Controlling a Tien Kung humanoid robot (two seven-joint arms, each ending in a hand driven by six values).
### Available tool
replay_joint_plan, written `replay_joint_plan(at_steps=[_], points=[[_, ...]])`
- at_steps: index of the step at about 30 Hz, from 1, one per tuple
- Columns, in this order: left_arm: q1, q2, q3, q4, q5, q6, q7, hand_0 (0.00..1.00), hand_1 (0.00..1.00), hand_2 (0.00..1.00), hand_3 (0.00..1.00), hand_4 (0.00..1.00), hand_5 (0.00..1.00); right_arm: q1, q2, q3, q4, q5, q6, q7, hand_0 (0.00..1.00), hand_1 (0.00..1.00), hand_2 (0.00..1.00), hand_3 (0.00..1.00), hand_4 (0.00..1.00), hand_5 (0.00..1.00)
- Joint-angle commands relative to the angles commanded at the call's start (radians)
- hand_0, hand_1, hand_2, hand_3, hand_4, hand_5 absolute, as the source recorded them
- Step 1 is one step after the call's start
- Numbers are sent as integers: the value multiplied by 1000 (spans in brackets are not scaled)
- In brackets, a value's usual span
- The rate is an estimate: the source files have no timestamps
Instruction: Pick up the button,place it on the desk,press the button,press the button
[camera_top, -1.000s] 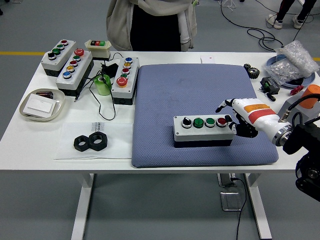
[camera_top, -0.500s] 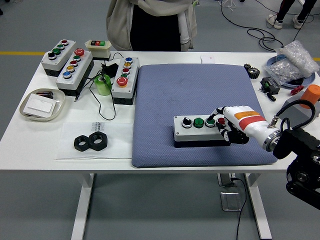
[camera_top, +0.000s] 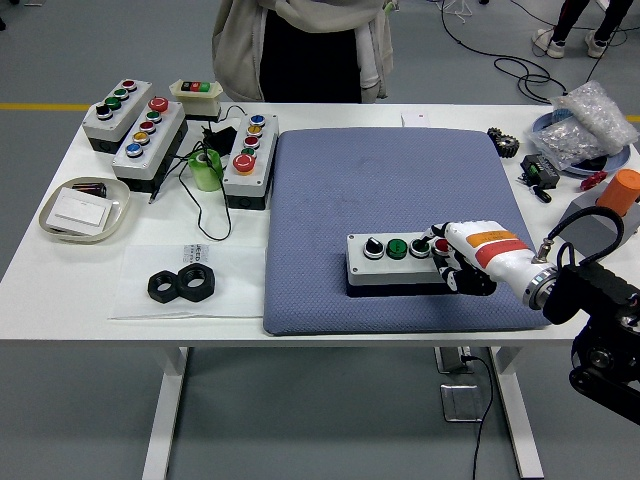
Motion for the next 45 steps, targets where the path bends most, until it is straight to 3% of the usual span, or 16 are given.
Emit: replay_joint_plan(at_steps=[4, 5, 10, 11, 16, 17, 22, 23, 28, 29, 41, 45], points=[[4, 0, -2, 0, 2, 0, 0, 681, 645, 739, 779, 685, 998, -13, -13, 56, 31, -8, -17, 3, 60, 2, 56, 657, 391, 2], [4, 0, -3, 0, 3, 0, 0, 681, 645, 738, 780, 681, 998, -15, -16, 73, 40, -10, -23, 5, 120, 2, 93, 703, 540, 2], [5, 0, -4, 0, 6, -1, 1, 681, 645, 738, 780, 681, 998, -39, -32, 172, 68, 64, -68, 53, 120, 2, 93, 703, 540, 2], [5, 0, -5, 0, 7, -1, 1, 681, 645, 738, 782, 678, 998, -48, -34, 206, 69, 102, -73, 68, 429, 327, 439, 996, 632, 144], [7, 0, -6, 0, 10, -1, 1, 681, 645, 738, 782, 678, 998, -88, -33, 361, 46, 300, -95, 166, 429, 327, 439, 996, 632, 144], [8, 0, -6, 0, 10, -1, 1, 681, 646, 739, 781, 677, 998, -93, -33, 392, 42, 346, -96, 194, 911, 800, 885, 998, 660, 265], [9, 0, -1, 0, 5, -1, 0, 681, 646, 739, 781, 677, 998, -120, -18, 544, -26, 554, -108, 318, 911, 800, 885, 998, 660, 265], [8, 1, -1, 0, 4, -1, -1, 682, 645, 740, 782, 675, 998, -124, -14, 574, -43, 599, -114, 326, 941, 850, 933, 971, 644, 336], [6, 1, 3, 0, -2, 0, -3, 682, 645, 740, 782, 675, 998, -148, -8, 686, -120, 805, -121, 327, 941, 850, 933, 971, 644, 336], [5, 1, 4, 0, -3, 0, -3, 683, 646, 740, 783, 674, 998, -155, -9, 699, -135, 851, -117, 325, 944, 859, 926, 941, 621, 432], [0, -1, 6, 1, -9, 1, -5, 682, 647, 741, 782, 671, 998, -202, -10, 754, -208, 1345, -98, 310, 944, 857, 911, 910, 613, 489], [0, -1, 6, 2, -10, 1, -5, 682, 647, 741, 782, 671, 998, -208, -11, 759, -223, 1378, -96, 304, 944, 857, 911, 910, 613, 489]])
